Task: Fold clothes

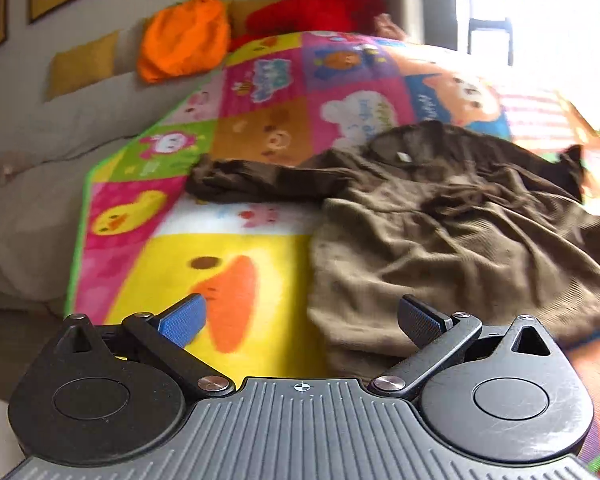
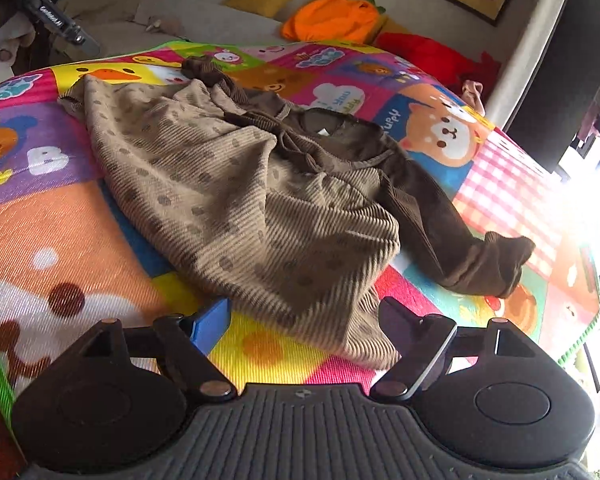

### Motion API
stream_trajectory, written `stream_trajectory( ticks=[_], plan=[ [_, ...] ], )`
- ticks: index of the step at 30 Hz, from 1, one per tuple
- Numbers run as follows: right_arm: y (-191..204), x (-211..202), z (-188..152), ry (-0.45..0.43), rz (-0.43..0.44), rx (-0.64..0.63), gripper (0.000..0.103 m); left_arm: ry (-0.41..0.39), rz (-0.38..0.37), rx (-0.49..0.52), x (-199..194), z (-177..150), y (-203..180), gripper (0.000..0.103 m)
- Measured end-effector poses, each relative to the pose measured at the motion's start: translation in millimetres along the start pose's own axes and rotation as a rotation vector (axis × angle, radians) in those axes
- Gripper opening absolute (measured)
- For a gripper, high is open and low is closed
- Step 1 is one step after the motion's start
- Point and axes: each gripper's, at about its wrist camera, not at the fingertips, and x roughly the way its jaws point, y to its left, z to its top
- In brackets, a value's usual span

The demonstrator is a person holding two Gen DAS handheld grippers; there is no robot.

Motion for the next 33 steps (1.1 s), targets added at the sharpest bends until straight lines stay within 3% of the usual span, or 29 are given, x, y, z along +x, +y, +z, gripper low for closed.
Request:
stream_trajectory(
  ticks=[5,7,10,15,18,23,25,30,33],
  plan=[
    [-21.0,15.0,22.0,-0.072,-0.029,0.231,0.075,0.046,-0.095,0.183,12.0,-9.9,-58.8,0.103],
    [-30.9,18.2,26.7,-0.101,-0.091,0.312,0.075,0.072,-0.066,0.218,22.9,-13.5,-67.9,0.103],
    [-35.8,18.3,29.5,-0.123,-0.156,0.331,0.075,0.099,-0.005,0.253,37.9,-17.1,-74.5,0.103],
    [-36.8,13.8,25.7,-0.108,-0.181,0.279,0.075,0.082,0.181,0.164,47.4,-4.4,-35.5,0.103],
    [-30.2,9.8,19.8,-0.078,-0.13,0.243,0.08,0.049,0.296,0.11,46.1,7.8,-6.1,0.103],
    [-1.6,10.6,5.4,0.009,-0.101,0.071,0.082,0.011,0.389,0.006,34.2,18.2,30.0,0.103],
    [2.7,14.3,1.7,0.021,-0.14,0.043,0.083,0.017,0.341,-0.03,30.7,15.0,34.9,0.103],
    [-27.8,15.4,8.7,-0.036,-0.295,0.229,0.083,0.031,0.017,-0.096,18.8,-4.6,22.5,0.103],
    [-40.7,20.9,8.7,0.007,-0.329,0.264,0.084,-0.005,-0.103,-0.032,5.6,-11.2,-0.5,0.103]
  ],
)
